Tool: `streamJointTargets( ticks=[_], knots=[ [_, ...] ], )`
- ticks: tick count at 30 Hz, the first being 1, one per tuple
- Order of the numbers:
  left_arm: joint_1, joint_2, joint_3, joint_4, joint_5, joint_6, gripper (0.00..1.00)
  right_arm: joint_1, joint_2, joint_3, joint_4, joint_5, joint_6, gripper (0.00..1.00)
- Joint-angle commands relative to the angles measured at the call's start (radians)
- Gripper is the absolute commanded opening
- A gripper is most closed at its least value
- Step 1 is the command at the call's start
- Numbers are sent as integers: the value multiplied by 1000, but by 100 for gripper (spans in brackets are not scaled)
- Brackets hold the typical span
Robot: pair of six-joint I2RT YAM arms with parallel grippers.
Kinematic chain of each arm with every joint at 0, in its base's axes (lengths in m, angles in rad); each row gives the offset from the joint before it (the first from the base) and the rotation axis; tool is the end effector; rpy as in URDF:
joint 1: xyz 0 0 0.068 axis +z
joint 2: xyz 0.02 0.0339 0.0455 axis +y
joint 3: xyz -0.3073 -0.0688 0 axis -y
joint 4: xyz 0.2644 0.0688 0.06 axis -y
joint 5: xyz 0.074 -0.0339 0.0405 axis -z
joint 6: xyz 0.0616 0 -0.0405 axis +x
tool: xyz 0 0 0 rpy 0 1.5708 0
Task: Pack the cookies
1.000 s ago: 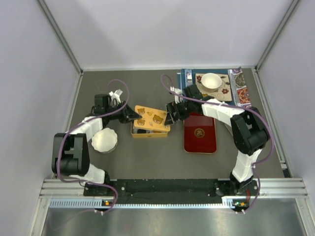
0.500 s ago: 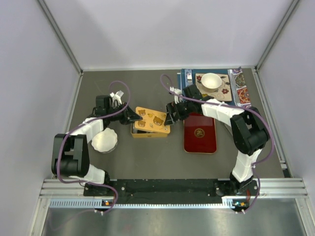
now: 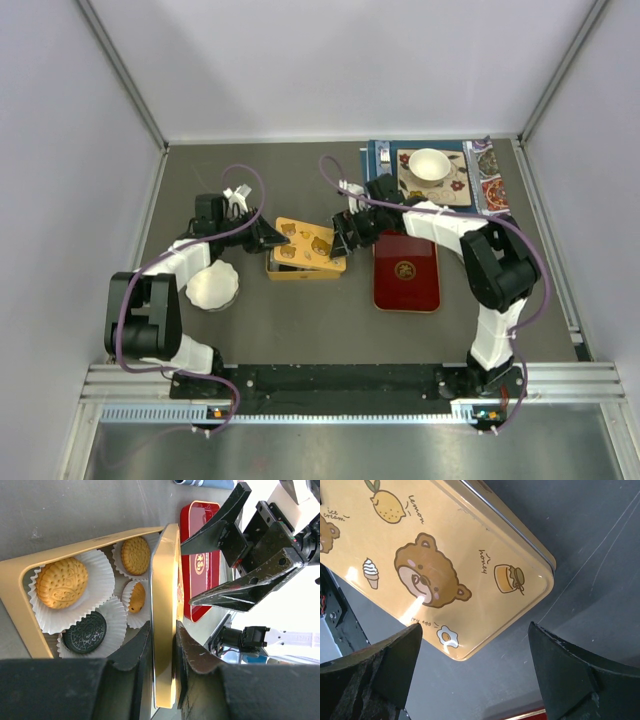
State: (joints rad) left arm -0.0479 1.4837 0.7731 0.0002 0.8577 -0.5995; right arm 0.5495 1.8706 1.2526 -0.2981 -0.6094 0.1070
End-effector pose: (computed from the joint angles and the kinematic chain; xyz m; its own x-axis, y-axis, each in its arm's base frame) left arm 0.3169 -0.0618 0.2181 -0.8786 -0.3274 -0.3476 0.1312 0.5344 -0.8350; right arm 0.3541 0.2582 0.2040 -0.7501 -0.3567 -0.5569 -0.6491 0.5585 0.5165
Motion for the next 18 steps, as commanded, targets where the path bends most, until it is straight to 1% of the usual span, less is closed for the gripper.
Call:
streamJointTargets(
  ticks=[1, 18],
  knots=[
    [3, -3, -3, 41, -65, 46, 0, 17, 27, 53, 22, -30, -9, 88],
    [5, 0, -9, 32, -98, 67, 1, 29, 52, 91, 24, -85, 3, 87]
  ],
)
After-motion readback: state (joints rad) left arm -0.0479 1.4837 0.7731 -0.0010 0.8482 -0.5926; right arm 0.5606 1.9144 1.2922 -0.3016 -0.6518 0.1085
